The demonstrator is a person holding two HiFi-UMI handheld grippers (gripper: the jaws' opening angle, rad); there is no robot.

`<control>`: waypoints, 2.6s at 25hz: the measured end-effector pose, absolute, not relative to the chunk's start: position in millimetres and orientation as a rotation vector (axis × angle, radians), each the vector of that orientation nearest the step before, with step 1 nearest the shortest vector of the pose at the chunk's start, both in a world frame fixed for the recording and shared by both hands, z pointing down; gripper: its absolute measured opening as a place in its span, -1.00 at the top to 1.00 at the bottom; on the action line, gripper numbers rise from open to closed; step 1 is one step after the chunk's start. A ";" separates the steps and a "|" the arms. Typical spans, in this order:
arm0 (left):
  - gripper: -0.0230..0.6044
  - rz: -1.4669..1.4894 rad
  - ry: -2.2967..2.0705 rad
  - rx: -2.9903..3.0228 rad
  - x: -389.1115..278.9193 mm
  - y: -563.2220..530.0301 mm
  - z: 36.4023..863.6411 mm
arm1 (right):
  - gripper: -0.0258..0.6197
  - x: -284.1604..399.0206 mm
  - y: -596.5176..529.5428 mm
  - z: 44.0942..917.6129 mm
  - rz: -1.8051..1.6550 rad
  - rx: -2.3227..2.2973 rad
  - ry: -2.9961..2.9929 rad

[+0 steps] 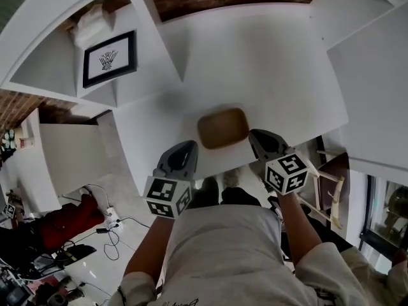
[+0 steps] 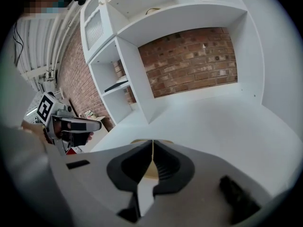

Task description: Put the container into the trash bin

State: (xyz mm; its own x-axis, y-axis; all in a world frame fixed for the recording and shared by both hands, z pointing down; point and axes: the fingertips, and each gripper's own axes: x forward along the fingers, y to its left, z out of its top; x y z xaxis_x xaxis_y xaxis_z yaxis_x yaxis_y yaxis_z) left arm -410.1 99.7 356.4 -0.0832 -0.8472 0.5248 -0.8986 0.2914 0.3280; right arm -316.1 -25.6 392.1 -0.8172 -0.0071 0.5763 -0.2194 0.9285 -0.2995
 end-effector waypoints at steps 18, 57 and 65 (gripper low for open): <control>0.84 0.114 -1.888 1.529 -414.2 85.6 385.3 | 0.66 -320.3 -54.7 461.1 0.490 0.250 -2.355; 0.84 0.106 -1.842 1.566 -423.3 95.4 387.5 | 0.81 -319.6 -60.3 476.7 0.594 0.397 -2.276; 0.84 0.118 -1.811 1.655 -407.9 78.4 375.0 | 0.81 -293.4 -64.9 463.0 0.629 0.477 -2.289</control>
State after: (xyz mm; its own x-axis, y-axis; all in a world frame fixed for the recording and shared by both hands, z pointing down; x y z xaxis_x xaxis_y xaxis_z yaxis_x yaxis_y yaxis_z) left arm -407.9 78.4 375.0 0.0313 -0.8511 0.5240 -0.9118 0.1904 0.3637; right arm -293.4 -64.9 463.0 -0.6836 -0.1550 0.7132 -0.4978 0.8136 -0.3003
